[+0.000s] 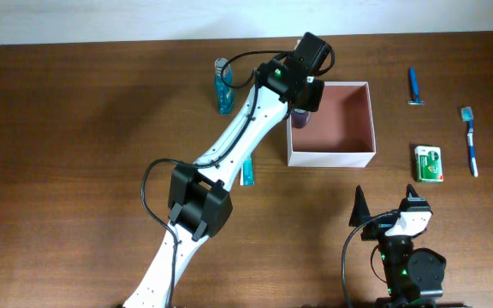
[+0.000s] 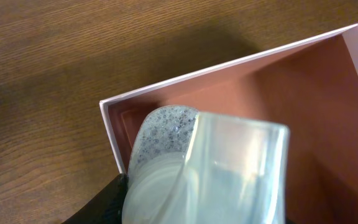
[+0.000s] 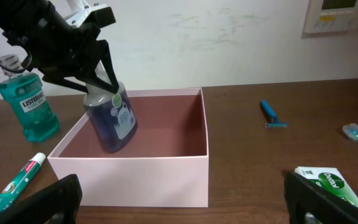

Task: Pack container
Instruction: 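Lower the soap bottle into the box, open the left gripper, withdraw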

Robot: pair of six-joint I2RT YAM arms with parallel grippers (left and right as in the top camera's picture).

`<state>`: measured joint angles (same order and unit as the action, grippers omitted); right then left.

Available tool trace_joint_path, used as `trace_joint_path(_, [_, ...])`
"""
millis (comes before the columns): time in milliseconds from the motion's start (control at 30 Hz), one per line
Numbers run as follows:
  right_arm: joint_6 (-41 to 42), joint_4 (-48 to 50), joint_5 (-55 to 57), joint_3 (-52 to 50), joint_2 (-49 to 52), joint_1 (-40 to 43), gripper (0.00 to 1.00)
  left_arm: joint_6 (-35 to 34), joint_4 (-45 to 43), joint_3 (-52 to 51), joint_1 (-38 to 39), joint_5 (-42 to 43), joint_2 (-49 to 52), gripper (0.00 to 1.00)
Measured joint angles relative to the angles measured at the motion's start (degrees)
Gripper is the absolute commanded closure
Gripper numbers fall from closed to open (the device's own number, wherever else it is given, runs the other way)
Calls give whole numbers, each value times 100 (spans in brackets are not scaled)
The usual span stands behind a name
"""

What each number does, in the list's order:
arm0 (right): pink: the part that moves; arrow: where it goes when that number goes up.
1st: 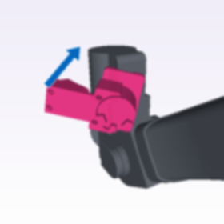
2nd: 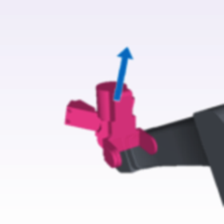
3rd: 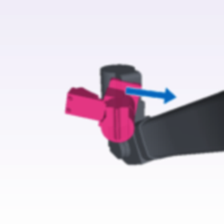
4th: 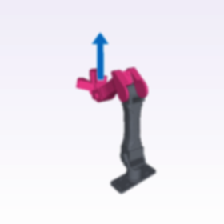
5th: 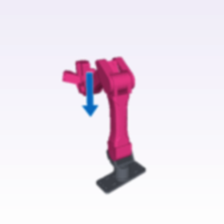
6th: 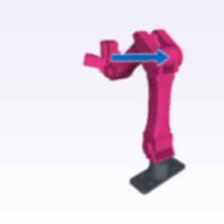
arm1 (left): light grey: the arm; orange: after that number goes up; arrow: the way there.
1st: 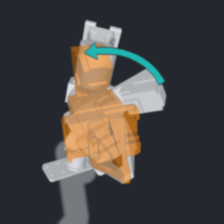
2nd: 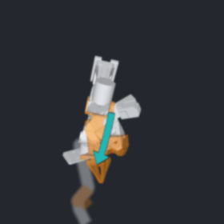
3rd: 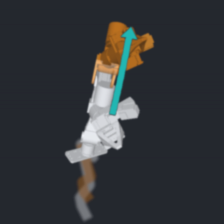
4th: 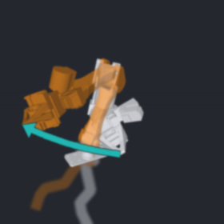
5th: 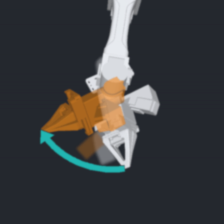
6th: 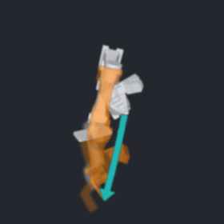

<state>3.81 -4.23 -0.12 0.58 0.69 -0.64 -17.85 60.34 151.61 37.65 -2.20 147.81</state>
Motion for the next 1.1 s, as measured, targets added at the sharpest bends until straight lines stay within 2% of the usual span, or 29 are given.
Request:
trace_joint_path(33, [4,0,0,0,0,0,1,0,0,0,0,0,7,50])
trace_joint_path(167, [2,0,0,0,0,0,1,-17,-4,0,0,0,7,50])
trace_joint_path(267, [4,0,0,0,0,0,1,-20,-15,0,0,0,7,43])
trace_joint_path(733, [2,0,0,0,0,0,1,31,-278,138,0,2,7,37])
trace_joint_path(967, [4,0,0,0,0,0,1,227,105,1565,-52,2,7,36])
trace_joint_path(1100, [0,0,0,0,0,0,1,295,763,2649,-299,4,-42,37])
